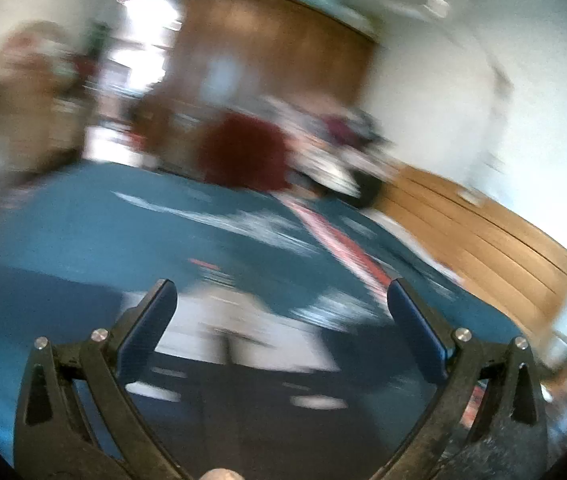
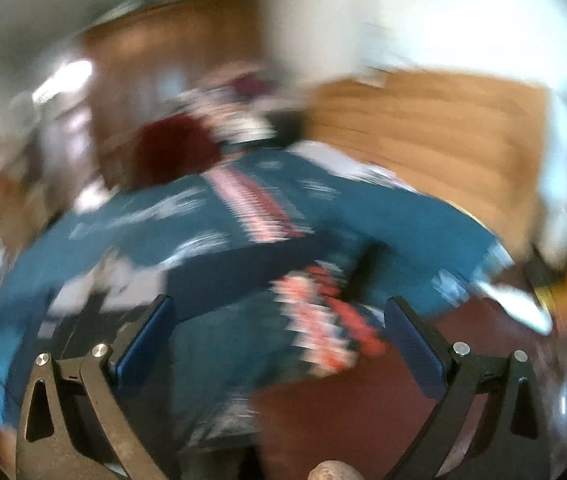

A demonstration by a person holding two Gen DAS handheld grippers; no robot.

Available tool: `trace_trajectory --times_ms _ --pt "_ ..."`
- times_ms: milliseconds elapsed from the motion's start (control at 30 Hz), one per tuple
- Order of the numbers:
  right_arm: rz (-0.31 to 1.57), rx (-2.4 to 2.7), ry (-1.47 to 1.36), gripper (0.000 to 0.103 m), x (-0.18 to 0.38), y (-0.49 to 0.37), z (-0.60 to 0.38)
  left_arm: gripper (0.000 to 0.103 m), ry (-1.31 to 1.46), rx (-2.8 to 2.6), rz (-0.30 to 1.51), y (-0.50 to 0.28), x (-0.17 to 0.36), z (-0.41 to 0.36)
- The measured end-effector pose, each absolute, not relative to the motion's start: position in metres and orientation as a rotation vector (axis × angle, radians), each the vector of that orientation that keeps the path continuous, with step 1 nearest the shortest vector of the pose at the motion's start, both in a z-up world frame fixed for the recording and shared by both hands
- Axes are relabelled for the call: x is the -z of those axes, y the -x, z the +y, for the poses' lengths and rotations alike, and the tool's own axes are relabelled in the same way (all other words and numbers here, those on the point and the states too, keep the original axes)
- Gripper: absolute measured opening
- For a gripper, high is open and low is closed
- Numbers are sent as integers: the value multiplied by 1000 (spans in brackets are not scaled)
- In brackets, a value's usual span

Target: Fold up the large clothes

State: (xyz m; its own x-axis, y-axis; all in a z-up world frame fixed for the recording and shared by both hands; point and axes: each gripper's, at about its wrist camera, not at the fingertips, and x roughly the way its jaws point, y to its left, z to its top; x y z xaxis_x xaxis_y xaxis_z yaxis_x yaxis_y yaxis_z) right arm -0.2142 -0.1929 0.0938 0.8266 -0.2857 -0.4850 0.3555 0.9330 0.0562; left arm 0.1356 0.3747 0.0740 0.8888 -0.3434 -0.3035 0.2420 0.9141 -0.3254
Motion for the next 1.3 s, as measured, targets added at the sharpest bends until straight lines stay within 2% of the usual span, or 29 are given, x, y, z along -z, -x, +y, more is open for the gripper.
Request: trace_trajectory --times_ms 100,233,400,533,700,767,867,900,967,1200,1300 --pt "521 181 -25 103 -95 164 -110 103 317 78 406 -144 -46 485" --pt "621 7 36 103 -68 96 -14 103 448 -123 529 -157 26 615" --pt "768 -125 58 103 -4 19 80 103 627 -217 687 -177 115 695" --pt "915 -146 111 103 74 -44 125 103 732 -238 731 -191 156 730" --pt "1027 -113 166 103 154 -105 145 101 668 -210 730 -223 141 729" --pt "1071 -92 152 103 177 -121 145 98 612 -198 719 -239 133 730" --pt "1150 -105 85 103 210 -136 132 93 612 -203 727 -265 149 747" --pt "1139 -110 73 103 213 -134 128 90 639 -213 743 -271 157 755" --pt "1096 -115 71 103 215 -128 126 78 723 -215 761 -278 174 768" --pt "1095 -134 46 103 214 -126 119 75 856 -161 709 -287 185 785" --pt "1095 -141 42 103 212 -126 122 67 890 -153 693 -294 186 793"
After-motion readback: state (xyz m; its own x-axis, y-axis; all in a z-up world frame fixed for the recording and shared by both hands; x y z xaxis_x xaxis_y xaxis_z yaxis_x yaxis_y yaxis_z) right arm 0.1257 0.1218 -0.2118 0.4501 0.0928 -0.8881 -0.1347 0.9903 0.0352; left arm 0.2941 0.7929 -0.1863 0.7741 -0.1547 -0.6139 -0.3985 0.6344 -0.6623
